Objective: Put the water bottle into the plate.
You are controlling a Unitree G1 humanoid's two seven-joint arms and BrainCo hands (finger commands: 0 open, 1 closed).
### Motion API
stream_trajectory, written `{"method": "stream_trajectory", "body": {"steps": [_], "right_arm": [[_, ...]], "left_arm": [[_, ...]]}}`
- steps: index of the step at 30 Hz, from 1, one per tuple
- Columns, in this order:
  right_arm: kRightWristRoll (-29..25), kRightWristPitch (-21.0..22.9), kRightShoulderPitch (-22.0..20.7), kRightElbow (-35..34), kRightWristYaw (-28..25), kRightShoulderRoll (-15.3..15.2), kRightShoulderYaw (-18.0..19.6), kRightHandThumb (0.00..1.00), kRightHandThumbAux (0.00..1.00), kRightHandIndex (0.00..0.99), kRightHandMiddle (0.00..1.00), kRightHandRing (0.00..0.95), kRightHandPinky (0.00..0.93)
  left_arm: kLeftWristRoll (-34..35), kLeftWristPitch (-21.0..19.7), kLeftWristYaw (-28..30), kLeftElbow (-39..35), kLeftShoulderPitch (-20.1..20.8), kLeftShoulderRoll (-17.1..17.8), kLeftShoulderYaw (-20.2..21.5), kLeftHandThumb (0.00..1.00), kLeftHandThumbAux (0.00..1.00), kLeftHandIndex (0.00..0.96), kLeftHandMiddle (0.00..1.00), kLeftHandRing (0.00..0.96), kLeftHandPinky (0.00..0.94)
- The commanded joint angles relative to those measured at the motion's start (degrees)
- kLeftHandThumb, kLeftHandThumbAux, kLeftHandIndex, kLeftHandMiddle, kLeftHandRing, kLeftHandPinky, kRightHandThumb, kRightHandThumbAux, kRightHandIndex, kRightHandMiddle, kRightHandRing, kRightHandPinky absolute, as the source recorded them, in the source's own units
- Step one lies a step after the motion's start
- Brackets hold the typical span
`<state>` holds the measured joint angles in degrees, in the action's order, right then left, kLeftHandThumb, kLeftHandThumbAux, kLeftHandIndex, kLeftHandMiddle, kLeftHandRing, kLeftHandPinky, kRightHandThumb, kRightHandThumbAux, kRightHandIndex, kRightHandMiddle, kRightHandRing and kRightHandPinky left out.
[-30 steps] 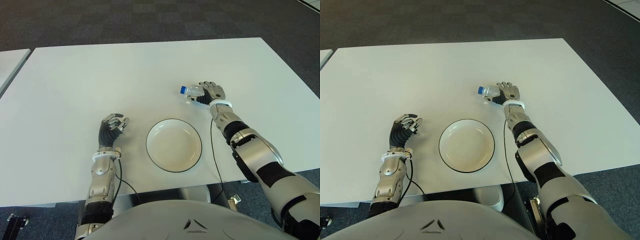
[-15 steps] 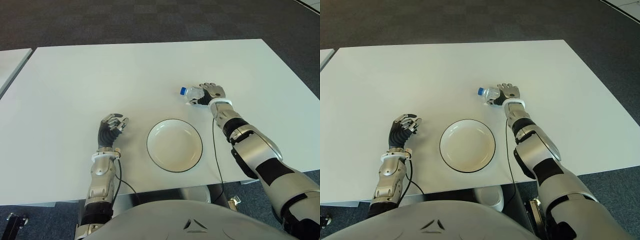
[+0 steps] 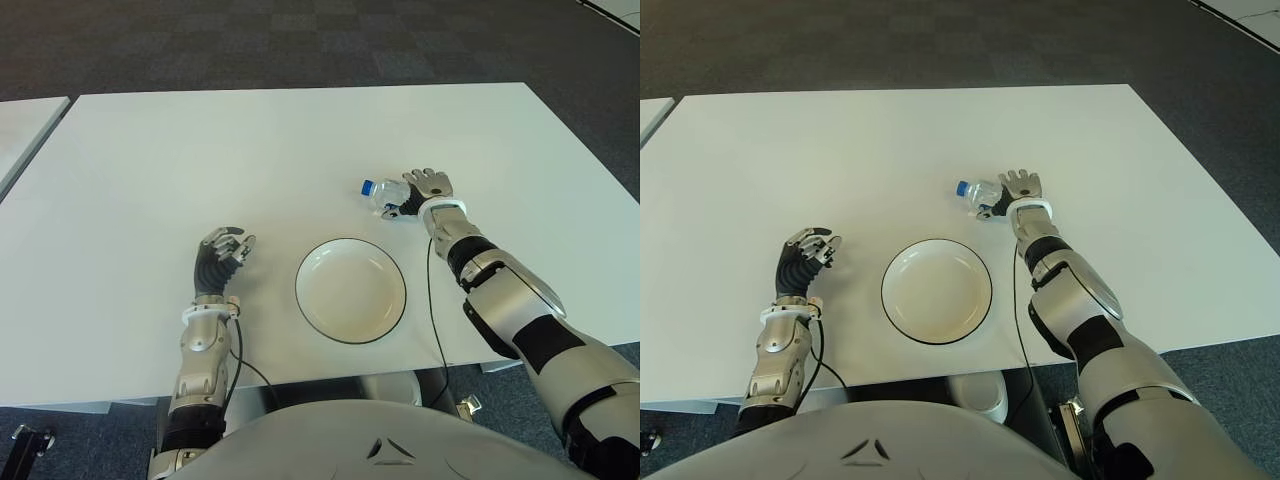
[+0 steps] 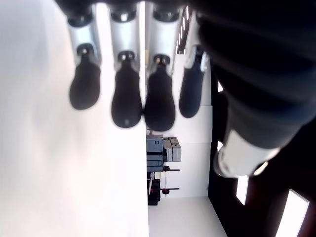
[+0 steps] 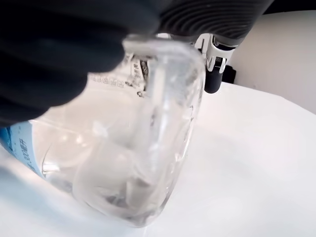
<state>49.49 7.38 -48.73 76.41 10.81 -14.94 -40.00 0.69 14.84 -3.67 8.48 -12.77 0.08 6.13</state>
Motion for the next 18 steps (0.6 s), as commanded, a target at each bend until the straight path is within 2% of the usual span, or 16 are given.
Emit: {"method": "stream_trajectory", "body": {"steps": [1,6,7,8,9,10,12,15,18], "right_arm": [[1.5,1.2,7.7,2.8,-5.6,1.7,-2.7,0.579,0.555,0.004,0.024,0.029,0.133],[0.9,1.4,8.4,3.1,-4.7,1.6,-2.6,0.58,0.601,0.051,0.108,0.117,0.251],[0.7,1.4,8.5,3.1,-4.5,1.6,-2.4,0.581,0.612,0.119,0.14,0.147,0.278],[0.5,1.3,8.6,3.3,-4.4,1.4,-2.1,0.582,0.616,0.144,0.151,0.158,0.288],[0.3,1.2,8.7,3.3,-4.3,1.3,-1.9,0.626,0.652,0.243,0.215,0.228,0.346],[-0.1,1.1,8.8,3.5,-4.2,1.1,-1.6,0.641,0.664,0.279,0.237,0.254,0.368],[-0.5,1.0,9.0,3.6,-3.9,1.0,-1.1,0.679,0.694,0.366,0.391,0.422,0.505],[-0.8,1.2,9.1,3.6,-3.6,1.0,-0.6,0.694,0.709,0.409,0.542,0.574,0.641],[-0.8,1.3,9.1,3.6,-3.5,1.1,-0.4,0.698,0.715,0.423,0.608,0.637,0.706]], "left_arm": [[0.7,-0.8,0.3,-0.7,-0.7,-0.3,0.1,0.709,0.715,0.437,0.709,0.693,0.673],[1.1,-0.8,0.3,-0.8,-0.7,-0.4,0.2,0.709,0.715,0.436,0.708,0.691,0.674],[1.1,-0.8,0.2,-0.8,-0.7,-0.4,0.2,0.708,0.715,0.436,0.707,0.691,0.674],[1.2,-0.8,0.2,-0.8,-0.7,-0.4,0.2,0.708,0.715,0.436,0.707,0.691,0.674],[1.3,-0.7,0.3,-0.8,-0.7,-0.4,0.2,0.708,0.715,0.436,0.706,0.69,0.674],[1.4,-0.6,0.4,-0.8,-0.7,-0.4,0.2,0.708,0.715,0.436,0.706,0.69,0.674],[1.5,-0.3,0.6,-0.7,-0.7,-0.3,0.3,0.708,0.715,0.436,0.705,0.69,0.676],[1.5,0.2,0.8,-0.6,-0.7,-0.1,0.3,0.708,0.715,0.436,0.708,0.693,0.682],[1.4,0.4,0.9,-0.4,-0.6,0.1,0.2,0.708,0.715,0.436,0.71,0.695,0.685]]}}
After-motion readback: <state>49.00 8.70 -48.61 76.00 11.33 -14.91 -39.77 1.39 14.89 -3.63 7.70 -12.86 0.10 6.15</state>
